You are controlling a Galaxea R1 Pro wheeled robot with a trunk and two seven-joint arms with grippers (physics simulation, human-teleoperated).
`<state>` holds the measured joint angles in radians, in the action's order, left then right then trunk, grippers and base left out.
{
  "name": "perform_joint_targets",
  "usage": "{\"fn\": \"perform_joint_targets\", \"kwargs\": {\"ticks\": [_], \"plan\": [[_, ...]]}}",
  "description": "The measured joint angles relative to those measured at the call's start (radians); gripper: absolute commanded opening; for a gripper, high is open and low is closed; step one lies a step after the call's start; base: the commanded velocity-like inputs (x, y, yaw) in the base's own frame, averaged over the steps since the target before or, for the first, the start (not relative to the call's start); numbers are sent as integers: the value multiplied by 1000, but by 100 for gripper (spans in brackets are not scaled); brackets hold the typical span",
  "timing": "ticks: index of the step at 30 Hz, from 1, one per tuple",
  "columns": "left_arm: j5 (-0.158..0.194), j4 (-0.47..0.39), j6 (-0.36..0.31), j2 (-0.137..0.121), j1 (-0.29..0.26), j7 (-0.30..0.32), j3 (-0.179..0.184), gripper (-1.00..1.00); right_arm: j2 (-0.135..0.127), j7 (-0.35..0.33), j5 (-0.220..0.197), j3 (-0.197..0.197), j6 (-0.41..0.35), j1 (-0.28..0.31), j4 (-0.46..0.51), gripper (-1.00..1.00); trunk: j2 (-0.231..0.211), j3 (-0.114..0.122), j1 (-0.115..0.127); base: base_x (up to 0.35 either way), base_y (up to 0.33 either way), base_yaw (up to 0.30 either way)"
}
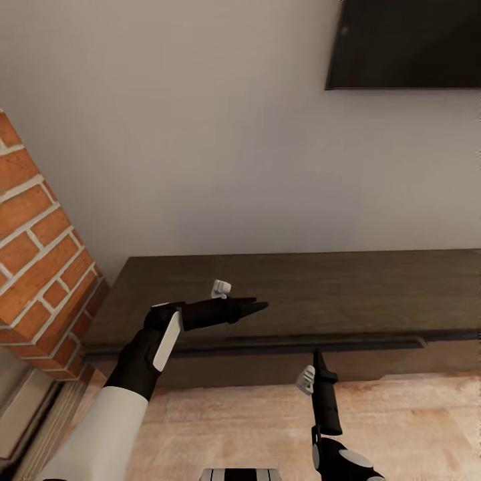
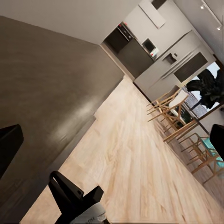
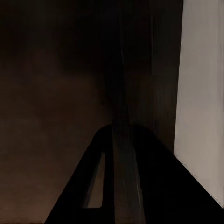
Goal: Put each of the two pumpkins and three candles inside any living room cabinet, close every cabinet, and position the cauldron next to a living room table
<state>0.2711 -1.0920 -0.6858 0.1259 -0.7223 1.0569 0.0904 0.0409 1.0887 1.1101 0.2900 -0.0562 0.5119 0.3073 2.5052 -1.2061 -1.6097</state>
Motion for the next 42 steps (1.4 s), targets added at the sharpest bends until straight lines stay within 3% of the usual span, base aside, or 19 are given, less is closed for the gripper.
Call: {"fn": "perform_joint_targets", "kwargs": {"ticks": [5, 7, 9, 11, 21, 25, 42], "plan": [[1, 0, 0, 0, 0, 0, 0, 100, 0, 39, 2, 4, 9, 0, -29, -100, 0, 0, 0, -88, 32, 0], [1, -2, 0, 1, 0, 0, 1, 100, -3, 2, -3, -19, 13, 0, -3, -100, 0, 0, 0, -276, 122, 0], [1, -2, 0, 1, 0, 0, 1, 100, -3, 17, -2, -36, 13, 0, -13, -100, 0, 0, 0, -266, 102, 0], [0, -2, 0, 1, 0, 0, 1, 100, -3, 42, -1, -40, 13, 0, -31, -100, 0, 0, 0, -123, 37, 0], [0, -3, 0, 0, 0, 0, 2, 100, -17, 45, 0, -55, 13, 0, -32, -100, 0, 0, 0, -127, 46, 0], [1, -5, 0, 1, 0, 0, 2, 100, -28, 41, 0, -34, 14, 0, -31, -100, 0, 0, 0, -218, 2, 0], [1, -6, 0, 1, 0, 0, 2, 100, -31, 43, 0, -36, 13, 1, -33, -100, 0, 0, 0, -250, 0, 0]]}}
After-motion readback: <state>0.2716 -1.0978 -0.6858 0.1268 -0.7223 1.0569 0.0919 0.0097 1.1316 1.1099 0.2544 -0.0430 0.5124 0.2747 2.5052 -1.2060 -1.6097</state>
